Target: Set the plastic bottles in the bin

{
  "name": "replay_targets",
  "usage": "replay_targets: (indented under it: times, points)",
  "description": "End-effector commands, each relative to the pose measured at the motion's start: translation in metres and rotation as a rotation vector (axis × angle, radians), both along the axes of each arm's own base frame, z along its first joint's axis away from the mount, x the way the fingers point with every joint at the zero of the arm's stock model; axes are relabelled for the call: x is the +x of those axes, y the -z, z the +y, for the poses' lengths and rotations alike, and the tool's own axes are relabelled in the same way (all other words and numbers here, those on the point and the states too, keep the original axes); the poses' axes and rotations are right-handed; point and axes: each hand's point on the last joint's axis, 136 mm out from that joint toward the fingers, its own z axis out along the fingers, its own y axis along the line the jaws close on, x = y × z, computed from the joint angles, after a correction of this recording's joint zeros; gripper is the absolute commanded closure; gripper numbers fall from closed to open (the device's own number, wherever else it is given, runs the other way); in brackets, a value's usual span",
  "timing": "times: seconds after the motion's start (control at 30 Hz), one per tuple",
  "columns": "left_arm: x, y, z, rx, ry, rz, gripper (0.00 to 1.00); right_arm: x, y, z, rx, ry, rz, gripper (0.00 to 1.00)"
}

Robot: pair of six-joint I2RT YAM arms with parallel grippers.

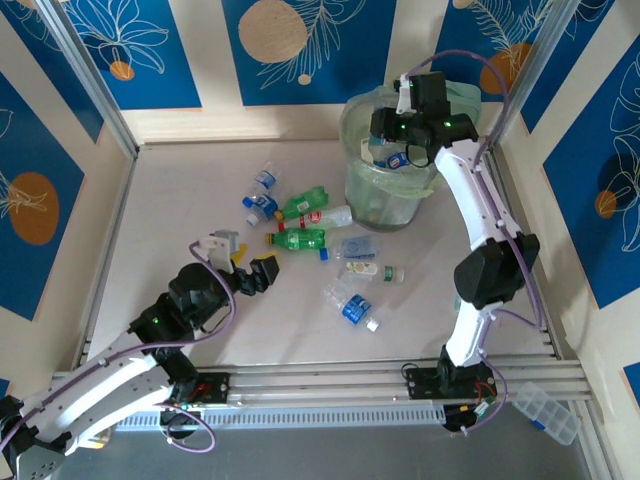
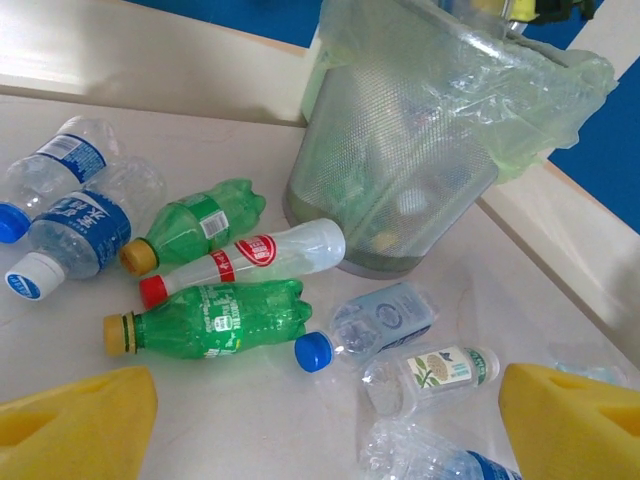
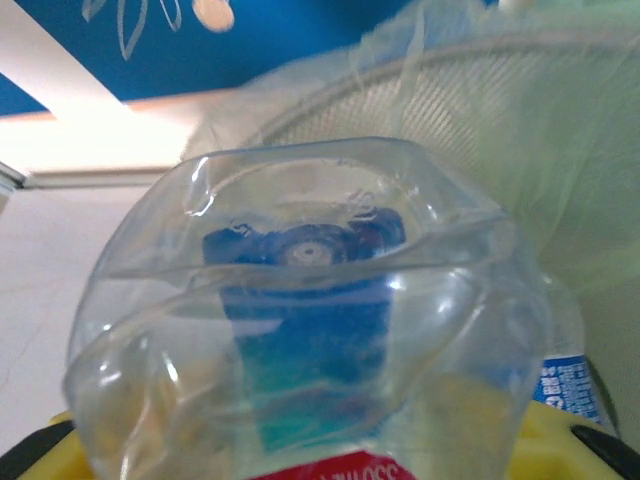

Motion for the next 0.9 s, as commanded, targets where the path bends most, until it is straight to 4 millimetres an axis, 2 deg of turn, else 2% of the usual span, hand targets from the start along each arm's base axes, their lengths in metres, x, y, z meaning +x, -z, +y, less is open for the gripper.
replay_targets:
  times: [0.0,0.23,0.5,0.63,0.73,0.87]
  points:
    - [0.002,0.003,0.008,0.009,-0.038,0.0,0.12,-0.008,0.026,0.014,-0.004,-0.082,0.12,0.55]
    - [0.004,0.005,0.009,0.022,-0.051,0.009,0.12,0.001,0.072,0.026,-0.05,-0.131,0.241,0.5]
    - [0.005,0.007,0.012,0.031,-0.071,0.014,0.11,0.007,0.103,0.029,-0.094,-0.145,0.309,0.43]
    - [0.005,0.006,0.016,0.03,-0.086,0.009,0.1,0.006,0.091,0.029,-0.105,-0.138,0.271,0.36]
    - [0.005,0.006,0.017,0.03,-0.091,0.009,0.1,0.003,0.067,0.03,-0.09,-0.135,0.213,0.3]
    - [0.005,0.005,0.017,0.028,-0.091,0.006,0.09,-0.002,0.036,0.029,-0.085,-0.121,0.143,0.28]
